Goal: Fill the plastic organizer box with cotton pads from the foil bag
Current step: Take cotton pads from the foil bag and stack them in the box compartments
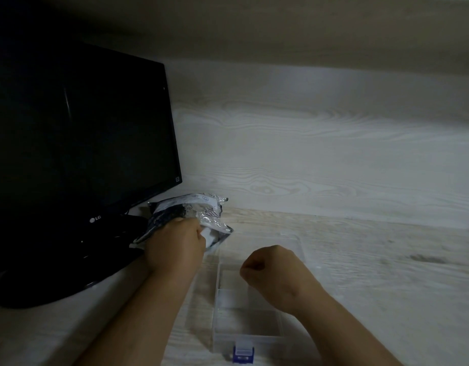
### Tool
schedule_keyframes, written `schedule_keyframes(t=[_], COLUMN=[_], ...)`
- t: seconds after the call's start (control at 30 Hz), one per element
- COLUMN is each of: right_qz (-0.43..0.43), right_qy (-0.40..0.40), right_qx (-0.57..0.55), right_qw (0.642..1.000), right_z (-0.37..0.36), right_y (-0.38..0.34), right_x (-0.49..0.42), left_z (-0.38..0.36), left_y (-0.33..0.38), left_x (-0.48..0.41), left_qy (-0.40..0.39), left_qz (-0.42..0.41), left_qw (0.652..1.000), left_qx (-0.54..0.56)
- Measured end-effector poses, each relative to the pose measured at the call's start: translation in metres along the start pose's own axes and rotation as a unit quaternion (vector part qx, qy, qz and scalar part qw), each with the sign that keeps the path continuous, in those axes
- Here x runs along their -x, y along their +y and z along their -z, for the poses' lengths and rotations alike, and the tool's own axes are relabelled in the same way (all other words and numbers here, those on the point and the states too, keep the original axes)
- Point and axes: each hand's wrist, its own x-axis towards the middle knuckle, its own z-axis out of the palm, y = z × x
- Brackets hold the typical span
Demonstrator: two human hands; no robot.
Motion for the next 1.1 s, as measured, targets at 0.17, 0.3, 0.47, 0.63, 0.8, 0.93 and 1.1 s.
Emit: schedule_keyframes(t=[0.17,0.3,0.47,0.63,0.8,0.93,1.1], right_qz=[0.003,-0.001,0.007,-0.001,-0.017,-0.027,-0.059], right_qy=[0.01,0.029,0.082,0.155,0.136,0.104,0.132], right_qx=[-0.003,-0.008,-0.059,-0.103,-0.188,-0.253,-0.377], right_qw=[1.0,1.0,0.995,0.983,0.973,0.961,0.915], right_z=[0.0,0.002,0.007,0.01,0.011,0.011,0.015], right_y=[0.0,-0.001,-0.003,-0.002,-0.003,-0.007,-0.009], right_x=[0.0,-0.001,0.0,-0.001,-0.003,-0.001,0.0], left_z=[0.01,0.018,0.014,0.013,0.015,0.012,0.01], left_y=[0.004,0.009,0.01,0.01,0.016,0.017,0.021], left_x=[0.002,0.002,-0.003,-0.006,0.0,0.003,0.004], left_qy=[-0.033,-0.065,-0.068,-0.077,-0.17,-0.203,-0.242], left_qz=[0.027,0.056,0.07,0.082,0.056,0.045,0.106], left_qw=[0.994,0.975,0.942,0.881,0.833,0.807,0.734], left_qx=[0.098,0.205,0.322,0.459,0.523,0.552,0.626])
